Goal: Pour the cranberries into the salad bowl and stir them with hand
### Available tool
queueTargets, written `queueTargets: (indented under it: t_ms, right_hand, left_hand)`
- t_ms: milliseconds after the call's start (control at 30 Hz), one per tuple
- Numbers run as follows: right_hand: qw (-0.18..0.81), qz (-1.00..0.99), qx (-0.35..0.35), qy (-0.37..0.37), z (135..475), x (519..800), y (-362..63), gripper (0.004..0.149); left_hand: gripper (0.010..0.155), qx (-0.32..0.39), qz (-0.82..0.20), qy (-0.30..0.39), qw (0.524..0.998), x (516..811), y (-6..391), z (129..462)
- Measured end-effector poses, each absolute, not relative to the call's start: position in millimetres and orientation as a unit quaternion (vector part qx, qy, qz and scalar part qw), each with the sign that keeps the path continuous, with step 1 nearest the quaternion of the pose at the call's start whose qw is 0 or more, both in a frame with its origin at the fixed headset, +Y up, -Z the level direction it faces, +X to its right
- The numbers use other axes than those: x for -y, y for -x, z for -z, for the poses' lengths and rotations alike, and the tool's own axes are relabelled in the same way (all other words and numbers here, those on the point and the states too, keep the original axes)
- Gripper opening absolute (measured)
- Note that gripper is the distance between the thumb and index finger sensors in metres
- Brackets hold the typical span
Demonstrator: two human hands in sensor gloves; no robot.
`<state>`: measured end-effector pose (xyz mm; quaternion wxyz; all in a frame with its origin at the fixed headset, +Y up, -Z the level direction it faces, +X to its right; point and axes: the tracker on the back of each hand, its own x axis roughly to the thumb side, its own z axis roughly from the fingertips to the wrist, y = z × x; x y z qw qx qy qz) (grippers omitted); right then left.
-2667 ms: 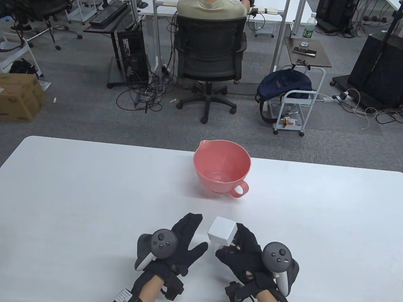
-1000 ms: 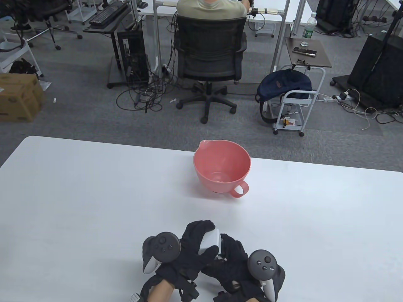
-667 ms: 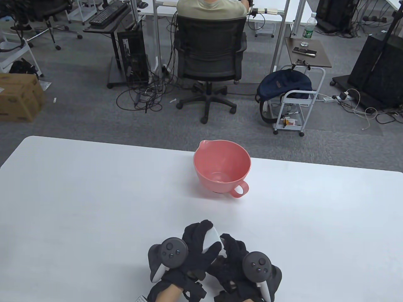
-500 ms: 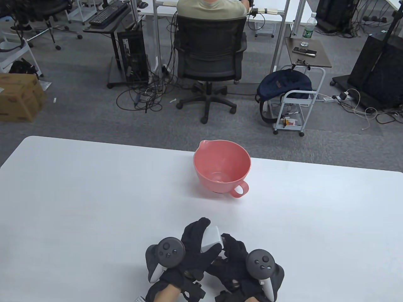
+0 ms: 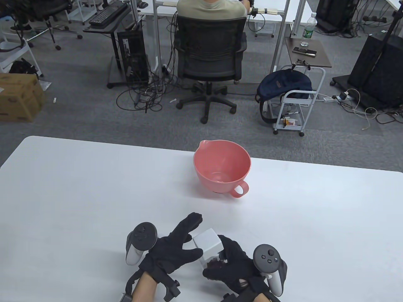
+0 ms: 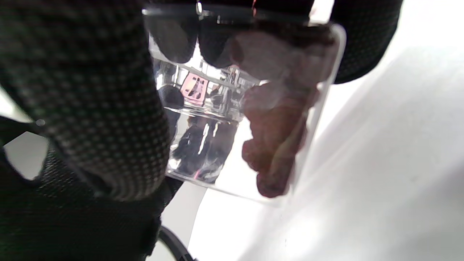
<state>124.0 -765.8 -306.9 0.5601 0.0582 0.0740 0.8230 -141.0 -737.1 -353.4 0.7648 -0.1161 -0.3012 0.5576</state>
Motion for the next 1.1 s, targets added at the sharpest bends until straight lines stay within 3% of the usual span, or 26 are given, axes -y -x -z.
queueTargets:
  t_ms: [300,700,1100]
  right_hand:
    - [0.555,-0.822,-0.102,-0.076,307.3,768.5,-122.0,0.097]
    - [0.523,-0.846,-0.081,-0.057,304.3,768.4,-120.8,0.097]
    - [0.465,-0.884,-0.039,-0.04,299.7,764.7,-117.2,0.096]
  left_hand:
    - [0.107,0.329,-0.56,0.166,0.742,736.6,138.8,355.5]
    - [0.096,0.291,-0.505,0.107,0.805,729.0,135.8,349.6]
    - [0.099,0.238,-0.457,0.07,0.854,729.0,134.0,347.6]
